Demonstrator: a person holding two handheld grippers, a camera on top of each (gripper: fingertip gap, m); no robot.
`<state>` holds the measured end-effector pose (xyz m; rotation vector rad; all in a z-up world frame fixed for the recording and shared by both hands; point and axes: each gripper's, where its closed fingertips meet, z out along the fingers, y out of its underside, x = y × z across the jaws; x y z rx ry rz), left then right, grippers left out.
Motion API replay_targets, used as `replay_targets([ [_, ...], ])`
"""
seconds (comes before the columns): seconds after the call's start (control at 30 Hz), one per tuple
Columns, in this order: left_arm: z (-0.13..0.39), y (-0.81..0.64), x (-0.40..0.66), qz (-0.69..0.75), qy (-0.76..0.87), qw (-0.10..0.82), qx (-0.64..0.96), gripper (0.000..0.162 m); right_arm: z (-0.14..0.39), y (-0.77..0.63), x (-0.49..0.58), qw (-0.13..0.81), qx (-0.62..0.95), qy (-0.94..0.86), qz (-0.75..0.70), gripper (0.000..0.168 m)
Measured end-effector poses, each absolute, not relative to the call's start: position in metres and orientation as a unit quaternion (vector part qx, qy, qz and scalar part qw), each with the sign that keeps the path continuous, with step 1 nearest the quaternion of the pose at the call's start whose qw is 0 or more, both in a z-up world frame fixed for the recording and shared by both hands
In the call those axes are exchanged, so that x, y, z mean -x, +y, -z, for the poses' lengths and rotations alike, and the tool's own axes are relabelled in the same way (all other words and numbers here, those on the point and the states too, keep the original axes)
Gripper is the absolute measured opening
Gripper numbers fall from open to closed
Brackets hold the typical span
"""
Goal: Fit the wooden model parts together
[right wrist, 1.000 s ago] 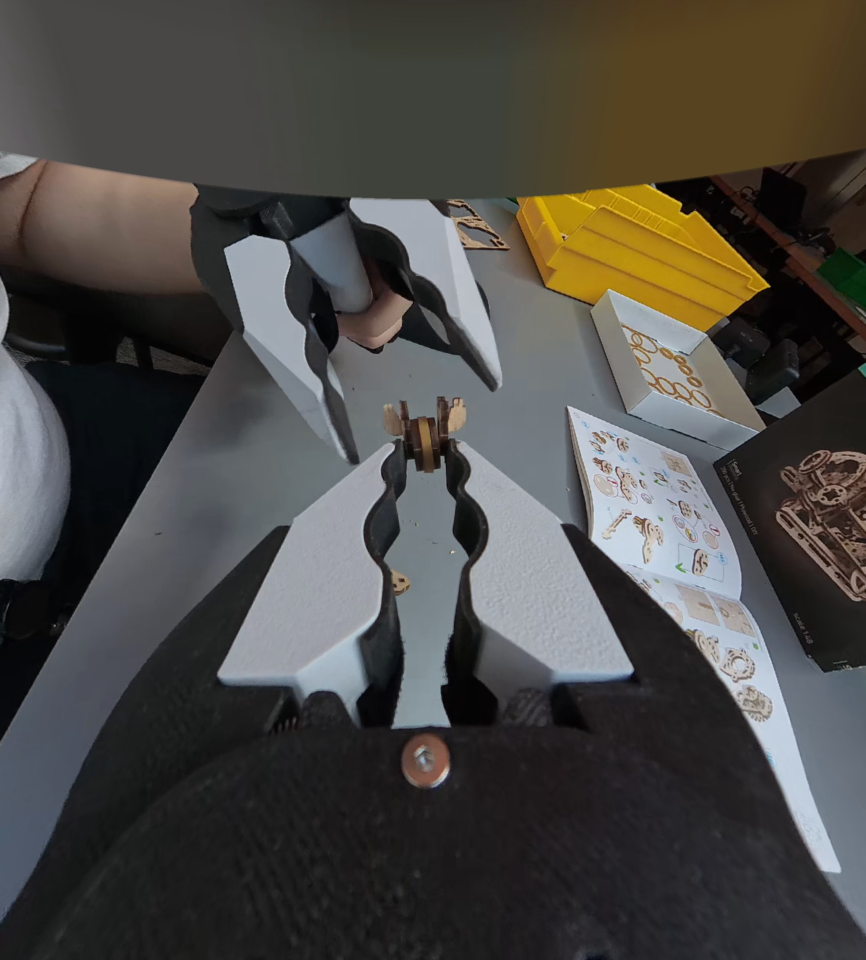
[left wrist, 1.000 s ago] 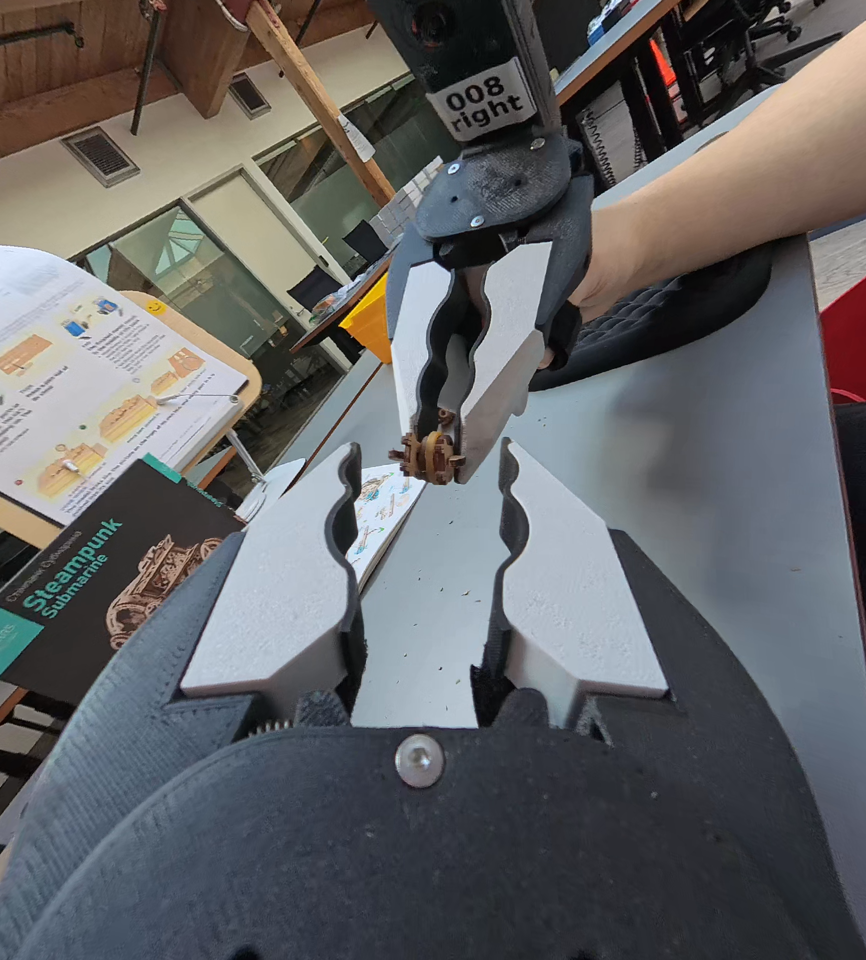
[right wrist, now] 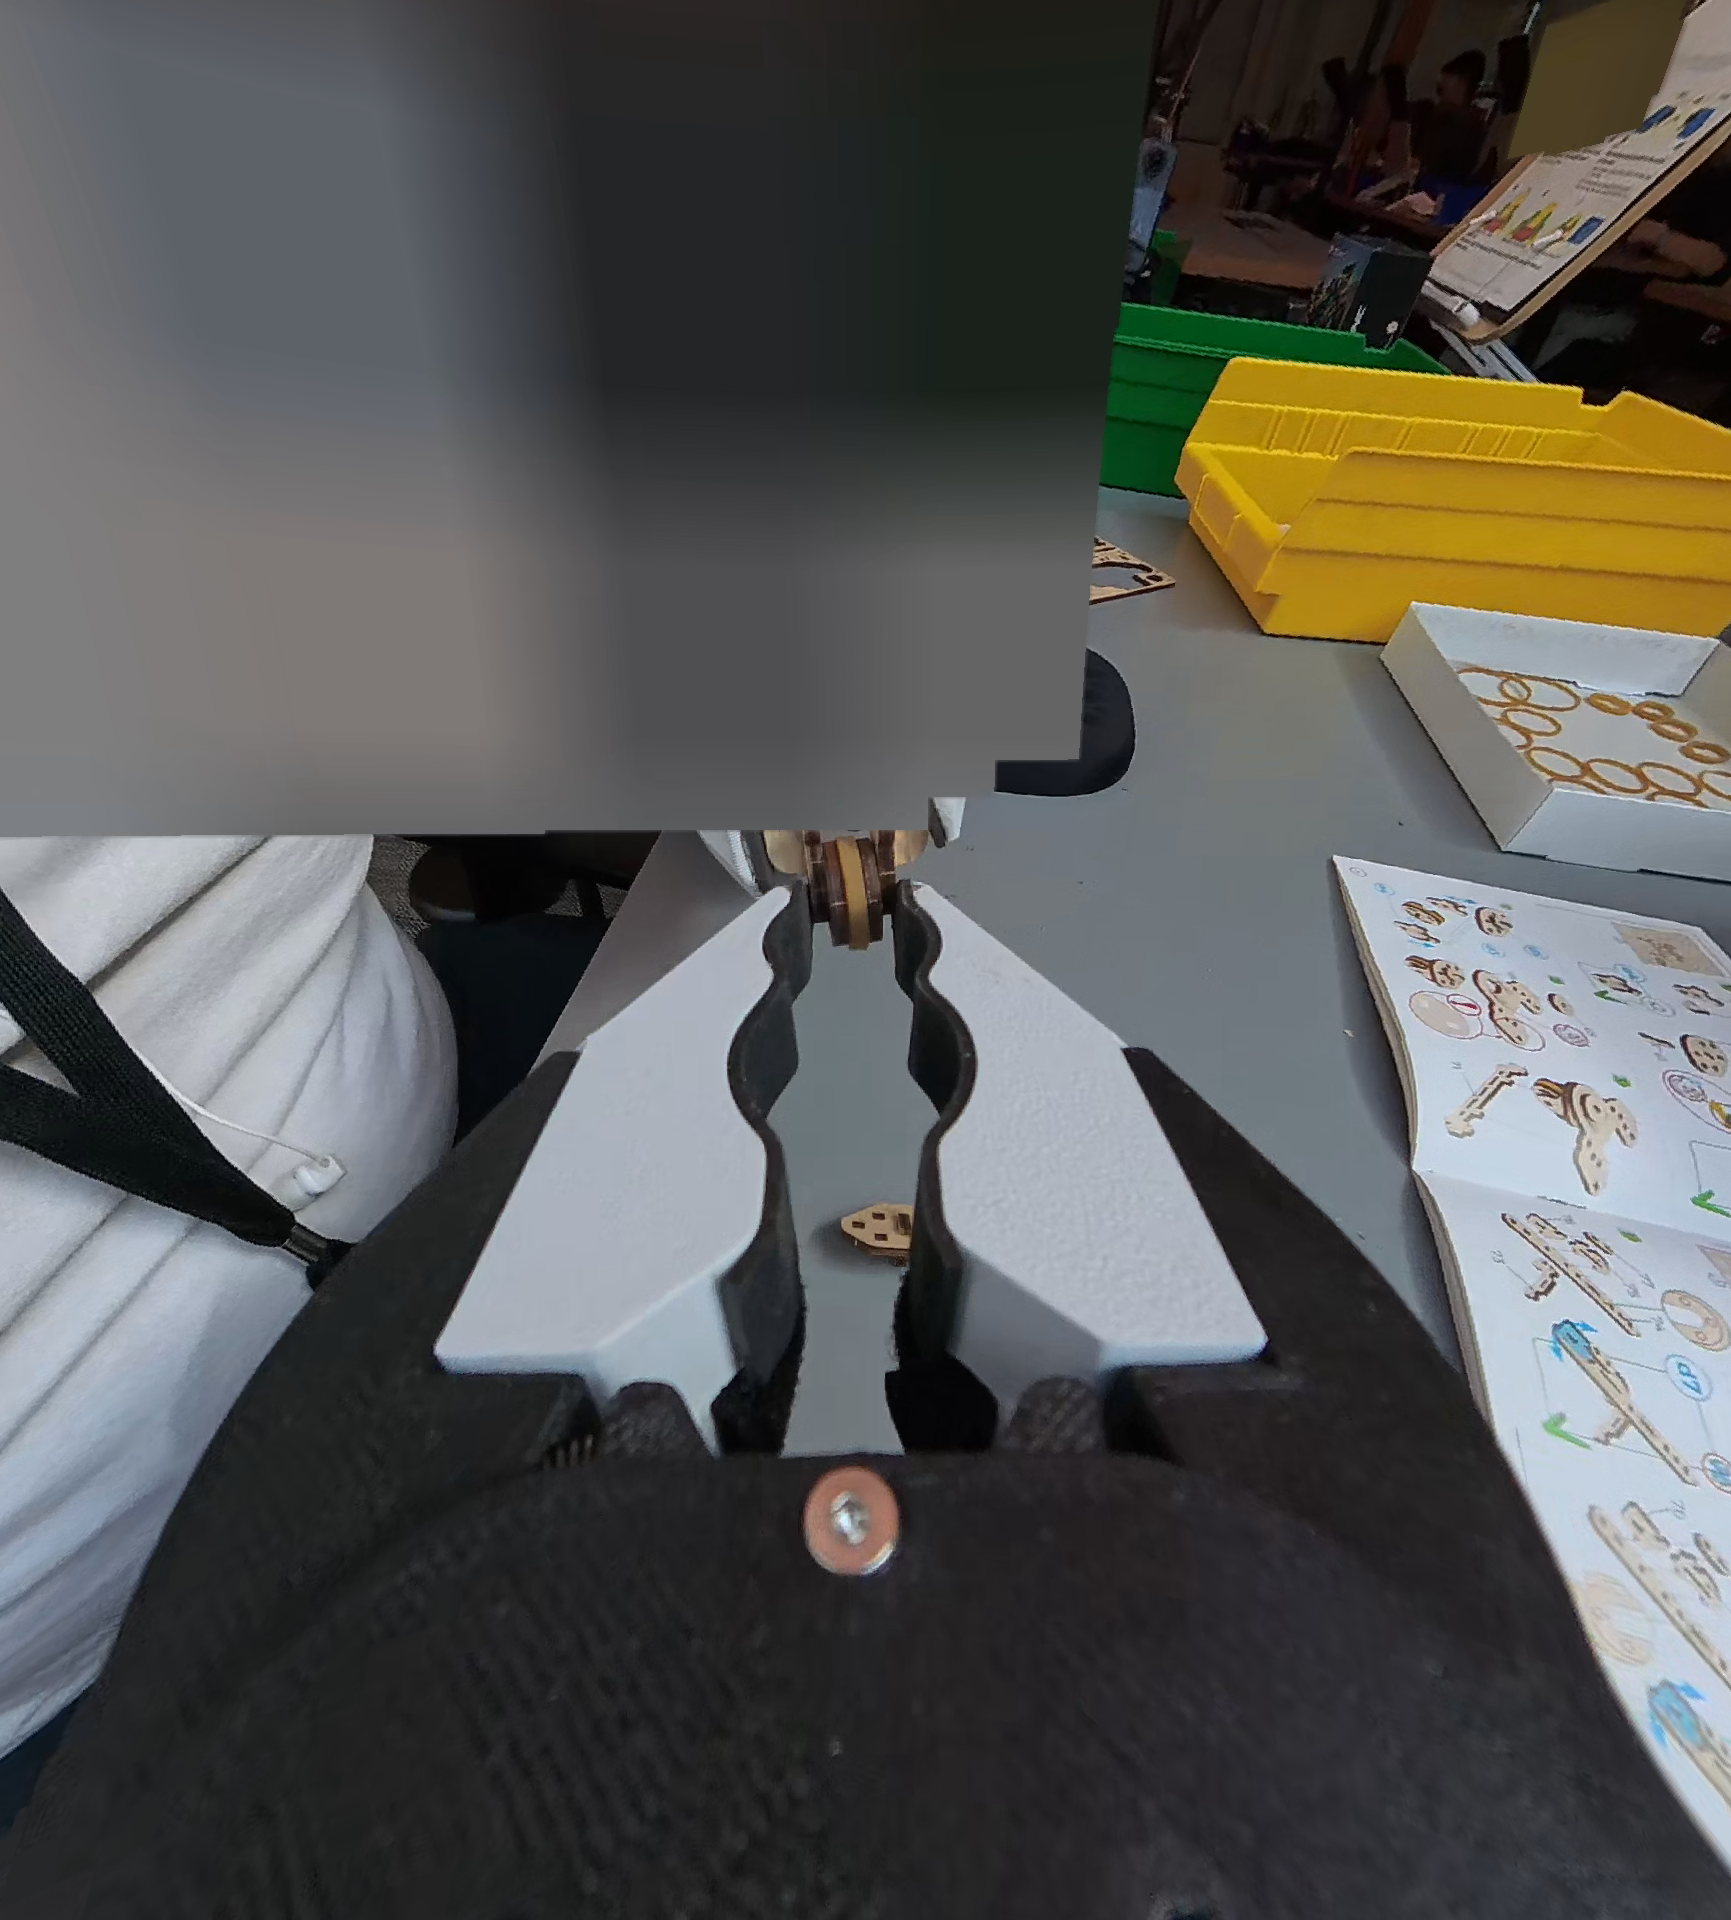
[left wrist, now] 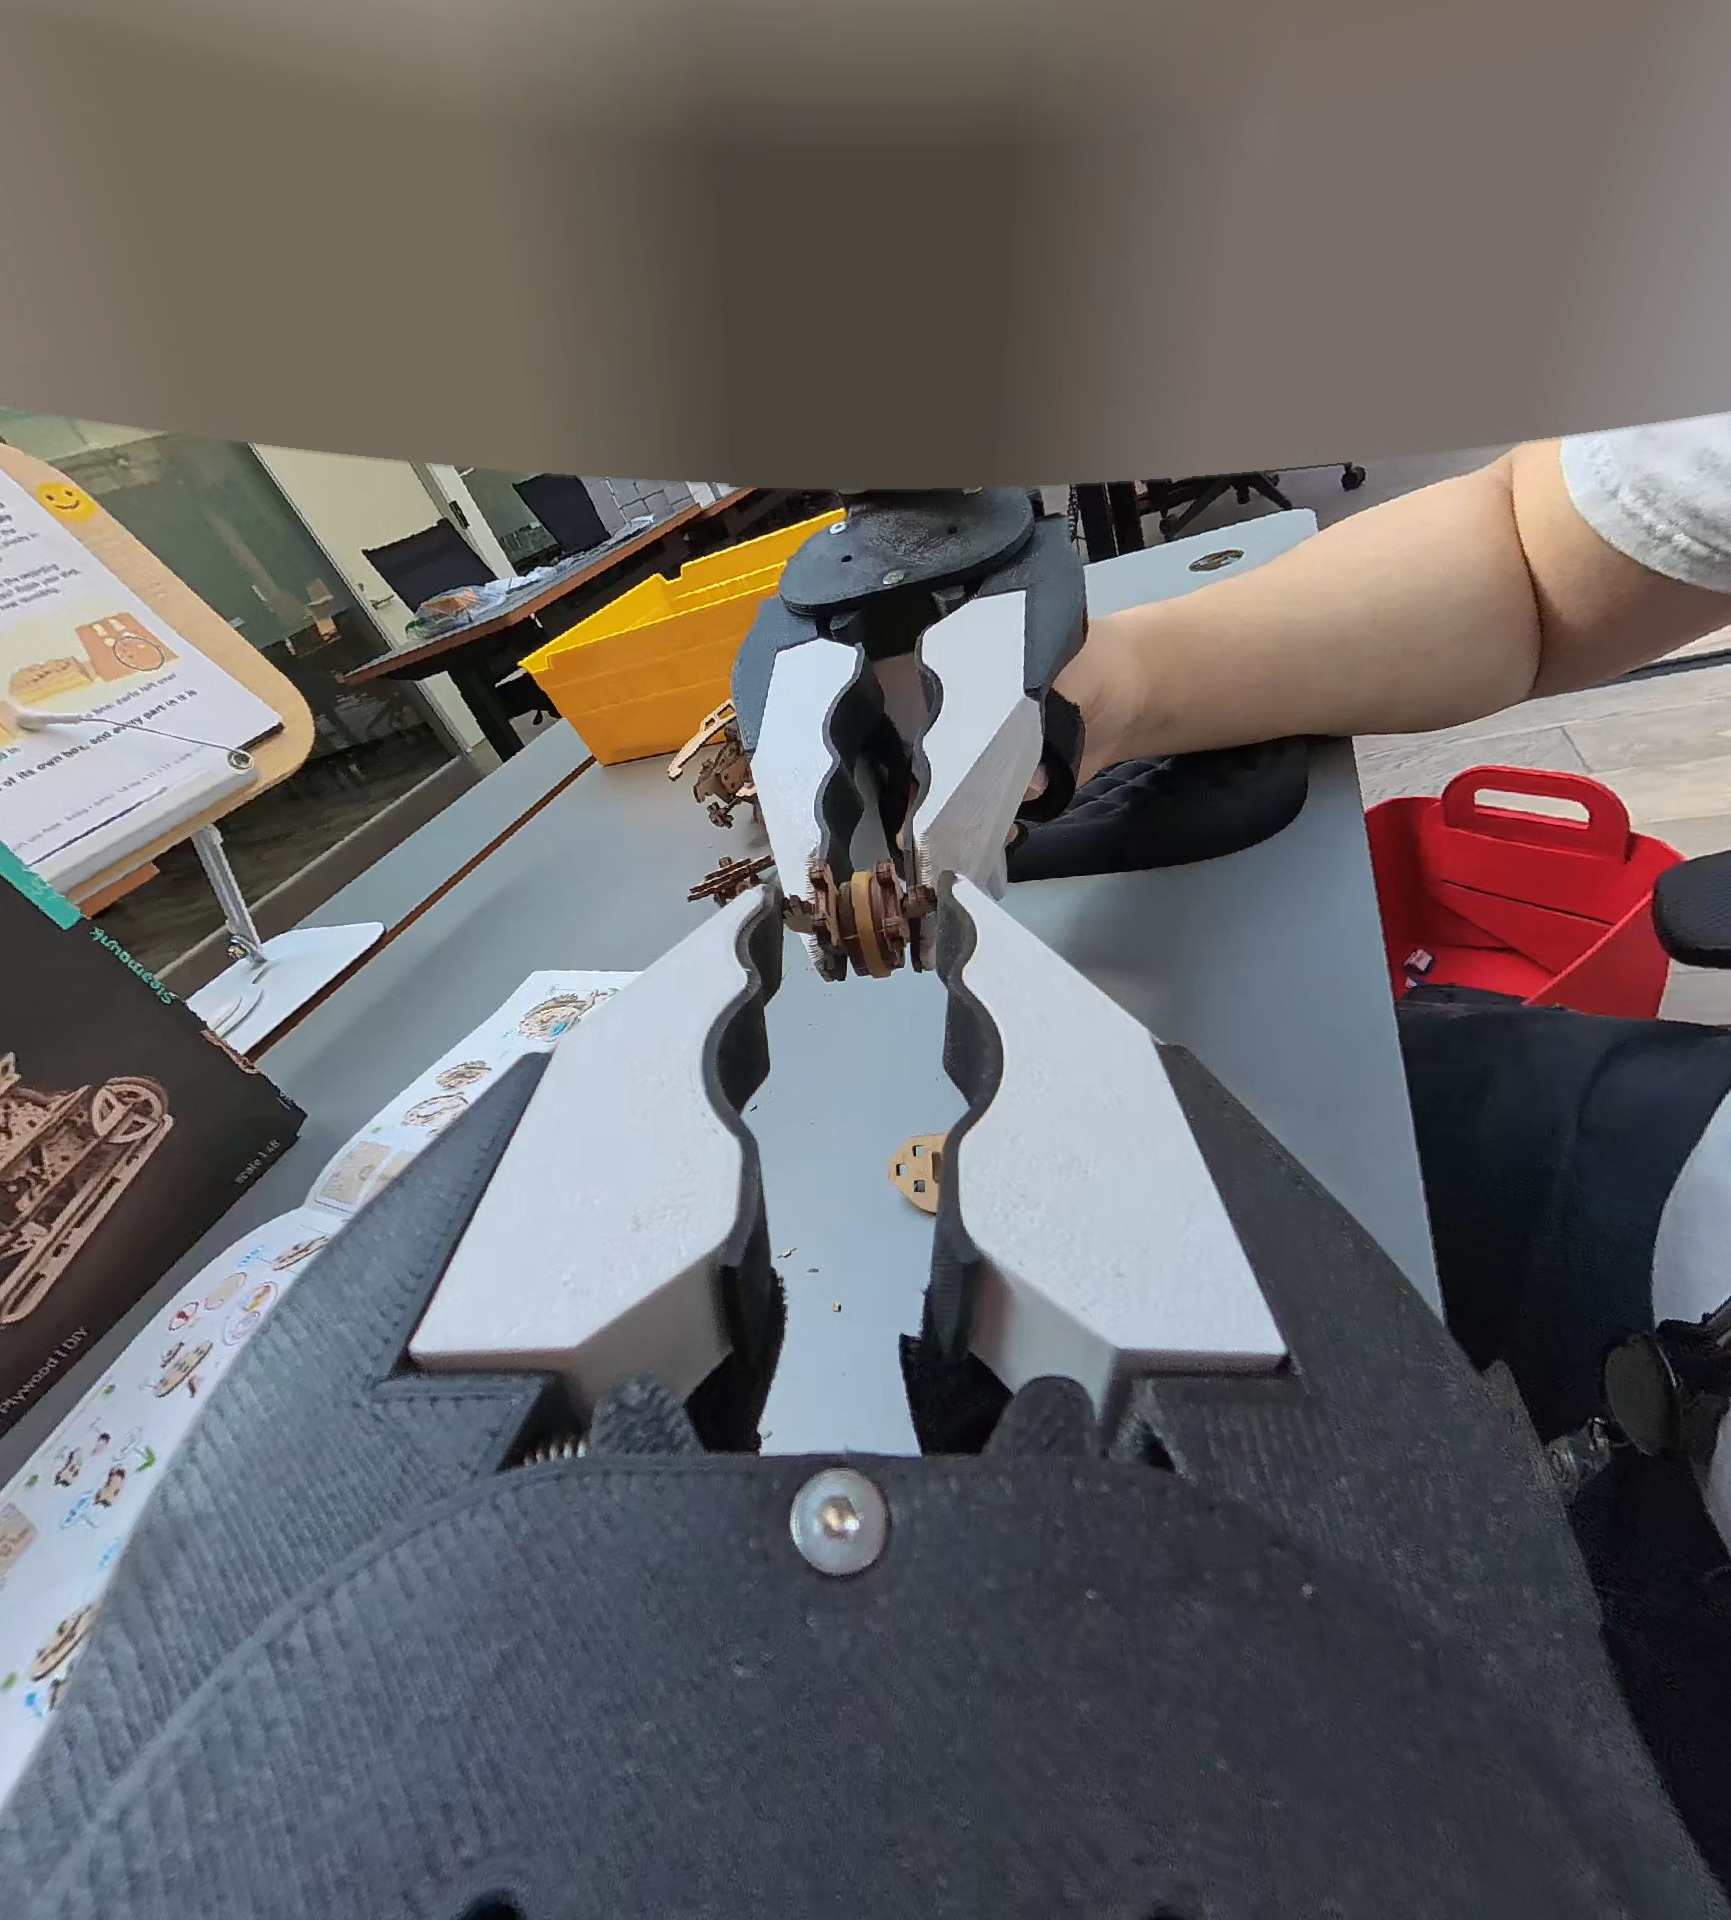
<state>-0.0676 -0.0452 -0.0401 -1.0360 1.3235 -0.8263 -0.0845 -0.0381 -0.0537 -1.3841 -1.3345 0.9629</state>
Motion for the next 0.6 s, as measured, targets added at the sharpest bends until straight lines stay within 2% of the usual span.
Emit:
replay_targets([
  [0.3,0.045,-0.04,0.071,0.398,0.544,0.572,0.467,0.027,0.061,-0.034,0.087,0.451,0.601,-0.528,-0.396,0.015],
  [0.6,0.055,-0.04,0.073,0.326,0.58,0.607,0.435,0.027,0.068,-0.03,0.086,0.515,0.569,-0.593,-0.243,0.016],
])
